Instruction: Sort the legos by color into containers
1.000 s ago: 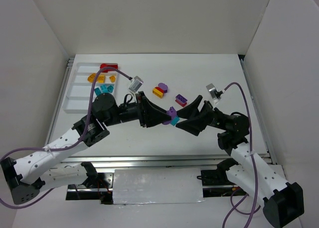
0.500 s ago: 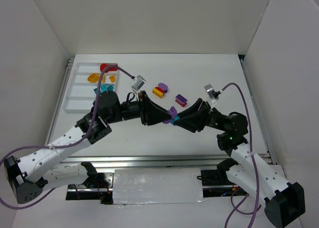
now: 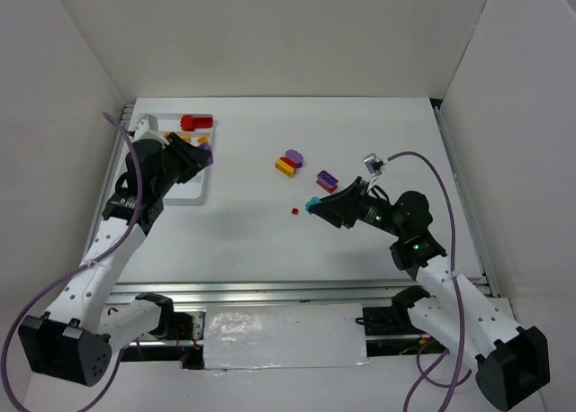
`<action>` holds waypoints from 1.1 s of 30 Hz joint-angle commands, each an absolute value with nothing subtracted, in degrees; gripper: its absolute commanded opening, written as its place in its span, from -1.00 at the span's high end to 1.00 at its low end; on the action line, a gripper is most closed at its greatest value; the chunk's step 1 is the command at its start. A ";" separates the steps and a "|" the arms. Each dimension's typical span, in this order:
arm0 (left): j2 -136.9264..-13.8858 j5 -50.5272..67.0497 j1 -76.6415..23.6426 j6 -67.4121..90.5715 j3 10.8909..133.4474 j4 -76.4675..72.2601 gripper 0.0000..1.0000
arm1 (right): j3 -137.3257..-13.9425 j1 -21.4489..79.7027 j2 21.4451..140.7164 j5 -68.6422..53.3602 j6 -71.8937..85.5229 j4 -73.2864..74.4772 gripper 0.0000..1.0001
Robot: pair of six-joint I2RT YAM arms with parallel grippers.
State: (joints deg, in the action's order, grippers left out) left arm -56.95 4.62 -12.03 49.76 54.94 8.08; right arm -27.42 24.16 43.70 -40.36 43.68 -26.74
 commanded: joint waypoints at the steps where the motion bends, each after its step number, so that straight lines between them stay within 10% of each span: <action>1: -62.12 -17.70 -8.97 53.06 57.04 19.32 1.00 | -31.29 23.91 44.12 -33.06 39.82 -17.60 1.00; 12: -79.01 -15.03 2.72 51.77 58.18 15.99 0.98 | -33.13 23.91 40.43 -28.13 34.10 -5.19 1.00; 23: -84.90 -13.19 5.18 50.36 56.42 11.95 0.16 | -32.87 23.91 42.27 -29.35 35.07 -6.42 1.00; 33: -85.44 -6.35 6.68 49.66 57.39 10.55 -0.98 | -33.48 23.99 43.59 -28.83 34.80 -5.19 1.00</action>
State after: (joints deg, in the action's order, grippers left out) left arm -86.11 -10.17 6.72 50.70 55.40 12.34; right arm -30.44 24.12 42.74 -28.97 35.48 -4.73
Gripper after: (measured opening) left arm 0.945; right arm 0.435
